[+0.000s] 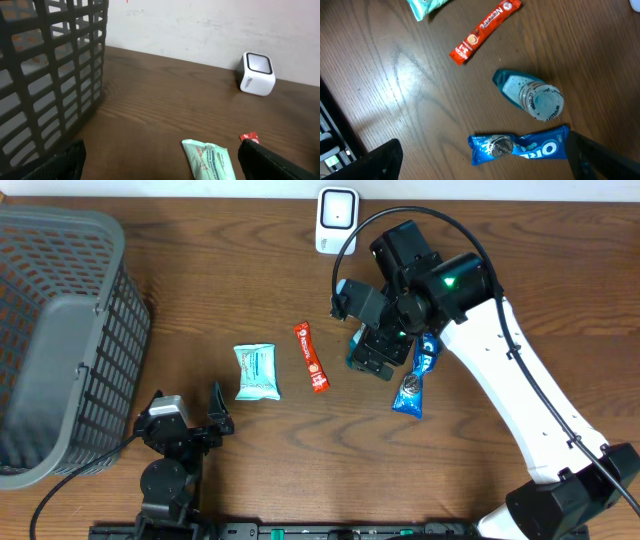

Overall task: Scan the item barcode
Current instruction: 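Lift the teal bottle and raise it toward the white scanner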

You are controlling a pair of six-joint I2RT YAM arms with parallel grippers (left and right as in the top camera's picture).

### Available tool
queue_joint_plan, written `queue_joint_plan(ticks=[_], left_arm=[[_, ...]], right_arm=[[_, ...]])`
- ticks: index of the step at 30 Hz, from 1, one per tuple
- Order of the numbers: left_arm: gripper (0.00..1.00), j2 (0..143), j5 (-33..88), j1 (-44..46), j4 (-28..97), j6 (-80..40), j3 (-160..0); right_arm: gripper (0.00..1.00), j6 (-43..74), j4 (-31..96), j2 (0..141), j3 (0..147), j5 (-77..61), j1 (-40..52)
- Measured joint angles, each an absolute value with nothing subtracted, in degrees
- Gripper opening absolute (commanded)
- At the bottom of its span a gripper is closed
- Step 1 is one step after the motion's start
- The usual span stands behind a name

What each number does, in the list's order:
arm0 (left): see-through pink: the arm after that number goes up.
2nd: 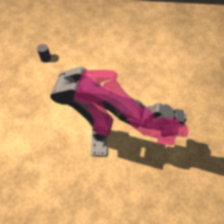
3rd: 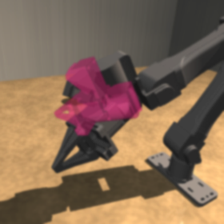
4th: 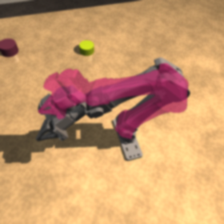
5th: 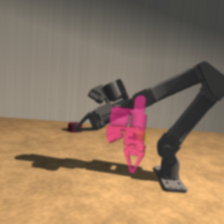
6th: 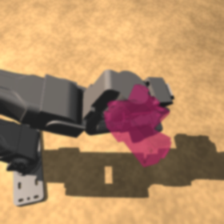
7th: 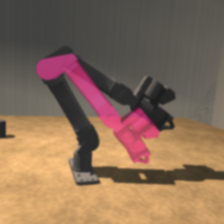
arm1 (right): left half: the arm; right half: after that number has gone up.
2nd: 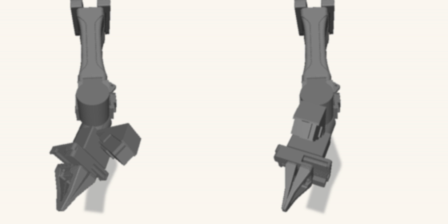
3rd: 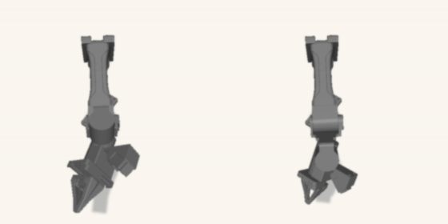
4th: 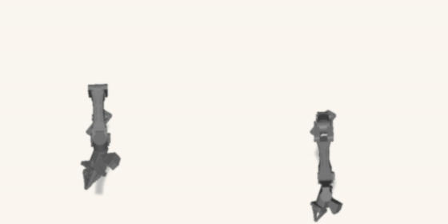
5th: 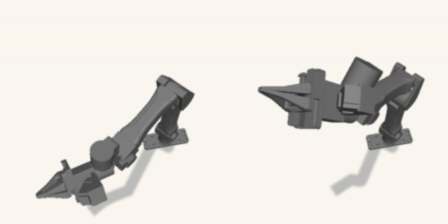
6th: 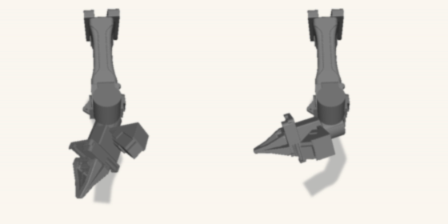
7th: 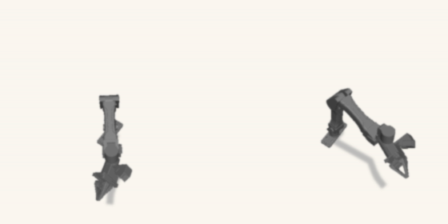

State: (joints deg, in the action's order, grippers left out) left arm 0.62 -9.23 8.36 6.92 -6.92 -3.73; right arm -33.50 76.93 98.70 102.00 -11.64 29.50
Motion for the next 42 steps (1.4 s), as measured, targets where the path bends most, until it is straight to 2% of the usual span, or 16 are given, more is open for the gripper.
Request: queue_joint_plan(ticks=[9, 18, 20, 27, 33, 42], left_arm=[[0.98, 0.6, -5.6, 8.4, 4.5, 1.6, -2.9], [0.98, 0.8, -4.4, 8.4, 3.8, 2.5, -2.5], [0.98, 1.2, -4.4, 8.4, 3.8, 2.3, -2.5], [0.98, 2.3, -4.2, 8.4, 3.8, 2.3, -2.5], [0.98, 2.3, -4.2, 8.4, 3.8, 2.2, -2.5], [0.98, 2.3, -4.2, 8.4, 3.8, 1.9, -2.5]], right_arm=[[0.99, -34.6, 76.9, 98.7, 102.0, -12.5, 30.8], [0.99, -37.2, 77.7, 98.7, 102.0, -13.3, 31.1], [0.99, -38.8, 78.9, 99.0, 102.0, -13.3, 31.3], [0.89, -46.4, 79.4, 102.1, 102.0, -9.8, 31.9], [0.93, -52.0, 74.8, 102.9, 102.1, -5.0, 31.8], [0.95, -65.2, 74.1, 102.9, 102.1, -2.9, 31.7]])
